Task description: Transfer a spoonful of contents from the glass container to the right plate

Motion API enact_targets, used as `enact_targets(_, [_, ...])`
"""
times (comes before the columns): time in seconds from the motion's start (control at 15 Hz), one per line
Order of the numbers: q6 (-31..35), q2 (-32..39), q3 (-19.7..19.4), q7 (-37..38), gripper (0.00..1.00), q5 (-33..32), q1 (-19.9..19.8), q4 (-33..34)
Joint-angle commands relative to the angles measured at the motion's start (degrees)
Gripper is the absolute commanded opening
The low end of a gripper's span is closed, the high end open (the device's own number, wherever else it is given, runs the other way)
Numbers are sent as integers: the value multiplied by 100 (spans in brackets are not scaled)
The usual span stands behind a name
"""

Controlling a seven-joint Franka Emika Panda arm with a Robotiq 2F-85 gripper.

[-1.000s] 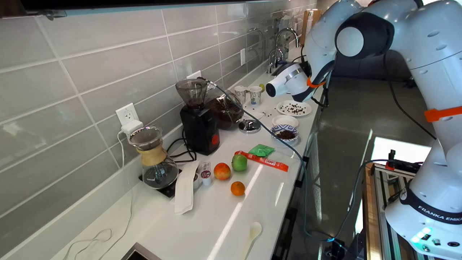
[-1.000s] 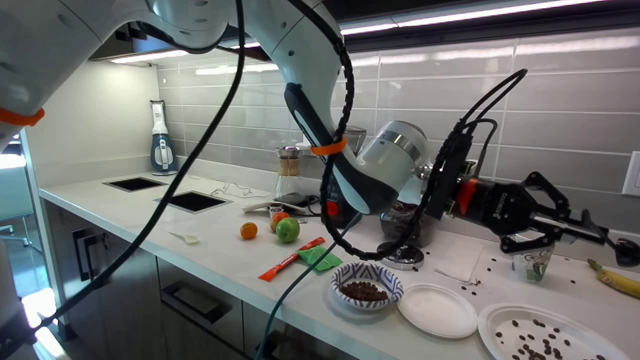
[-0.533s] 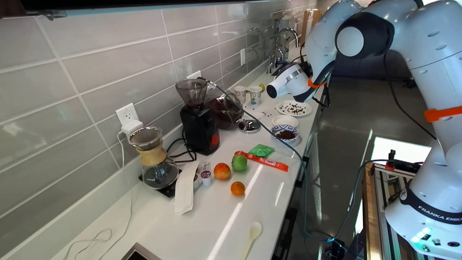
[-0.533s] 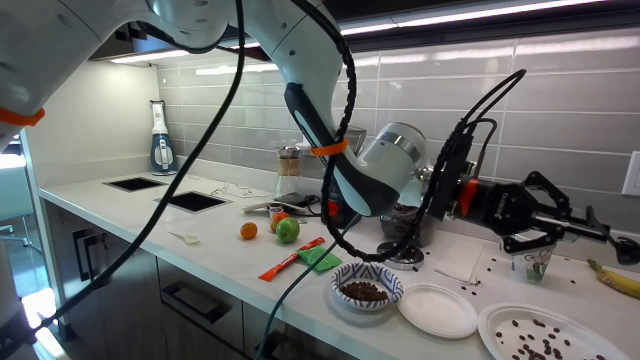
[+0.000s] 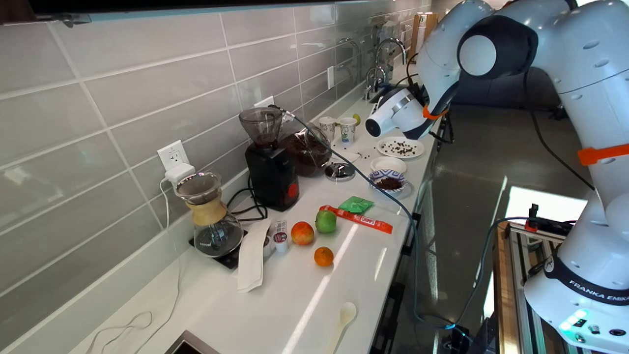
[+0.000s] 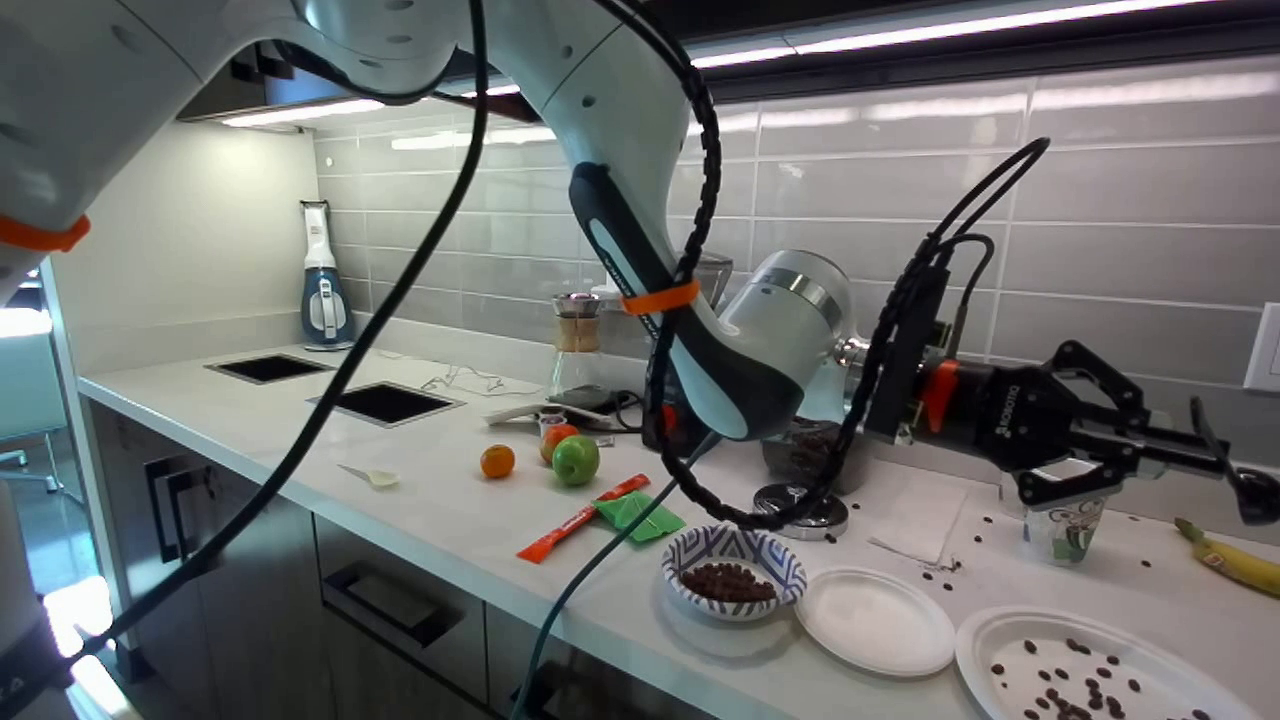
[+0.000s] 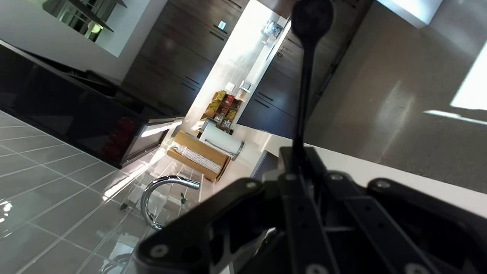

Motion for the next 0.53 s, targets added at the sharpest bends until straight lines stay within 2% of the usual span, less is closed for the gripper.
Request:
enact_targets(0.0, [-31, -172, 319, 41, 2, 194, -216, -69])
enact_targets(0.13, [160, -310, 569, -107, 2, 832, -375, 0])
enact_targets(0.47, [152, -502, 859, -470, 2, 2404, -435, 295])
